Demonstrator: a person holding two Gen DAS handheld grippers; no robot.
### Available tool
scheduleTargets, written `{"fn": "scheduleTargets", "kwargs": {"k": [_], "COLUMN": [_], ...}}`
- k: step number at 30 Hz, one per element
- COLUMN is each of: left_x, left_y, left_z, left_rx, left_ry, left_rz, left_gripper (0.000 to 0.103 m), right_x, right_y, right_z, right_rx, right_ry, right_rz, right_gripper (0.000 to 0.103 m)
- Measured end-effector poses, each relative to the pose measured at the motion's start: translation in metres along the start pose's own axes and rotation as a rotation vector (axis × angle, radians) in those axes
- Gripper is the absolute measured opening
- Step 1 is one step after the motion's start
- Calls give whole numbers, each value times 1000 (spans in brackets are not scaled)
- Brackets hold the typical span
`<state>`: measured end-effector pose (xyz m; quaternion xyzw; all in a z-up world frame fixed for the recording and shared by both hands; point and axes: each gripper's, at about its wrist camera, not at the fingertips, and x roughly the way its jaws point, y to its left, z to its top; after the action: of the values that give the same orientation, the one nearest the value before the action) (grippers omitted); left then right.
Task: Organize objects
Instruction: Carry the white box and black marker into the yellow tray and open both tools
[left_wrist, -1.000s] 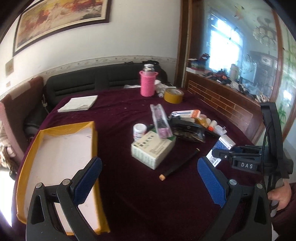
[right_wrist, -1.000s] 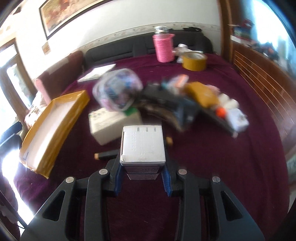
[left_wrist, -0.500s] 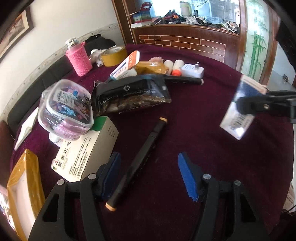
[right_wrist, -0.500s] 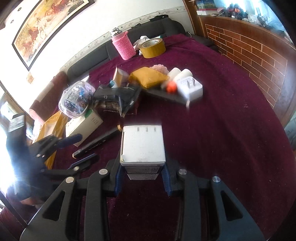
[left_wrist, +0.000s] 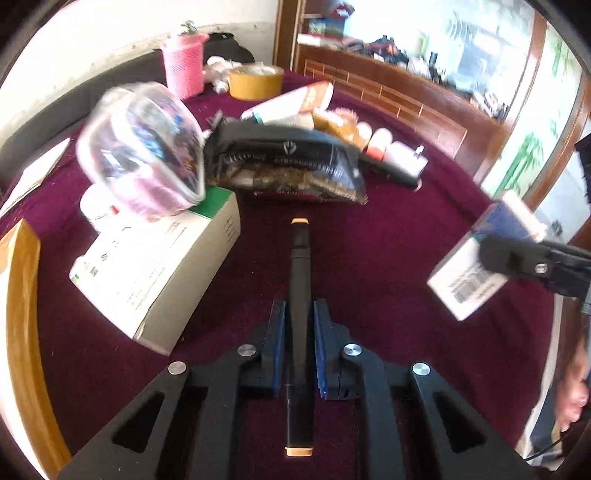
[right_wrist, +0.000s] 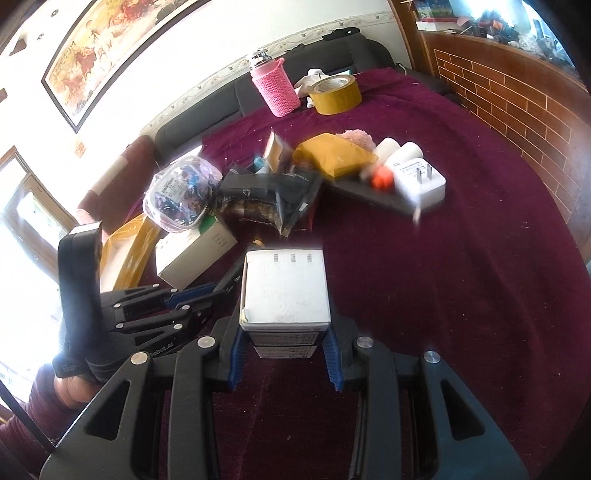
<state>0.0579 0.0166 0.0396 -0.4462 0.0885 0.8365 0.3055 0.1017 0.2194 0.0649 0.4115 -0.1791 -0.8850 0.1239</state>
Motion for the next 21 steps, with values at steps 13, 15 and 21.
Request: {"fn": "scheduleTargets", "kwargs": {"k": [13,15,21], "left_x": [-177,-190,-174], "left_y": [100,126,205], "left_z": [-27,-31,-37], "left_rx": [-287,-315,-423], "left_ry": [-289,-288,-252], "left_rz": [90,162,251], "left_gripper": [12,12,12], "right_x": [2,13,91], "right_y": [121,151,253], "right_z": [25,30,51], "right_rx": [-235,-274,-366], "right_ry": [49,88,274], "right_rz": [230,299,418], "right_gripper": [33,33,33]}}
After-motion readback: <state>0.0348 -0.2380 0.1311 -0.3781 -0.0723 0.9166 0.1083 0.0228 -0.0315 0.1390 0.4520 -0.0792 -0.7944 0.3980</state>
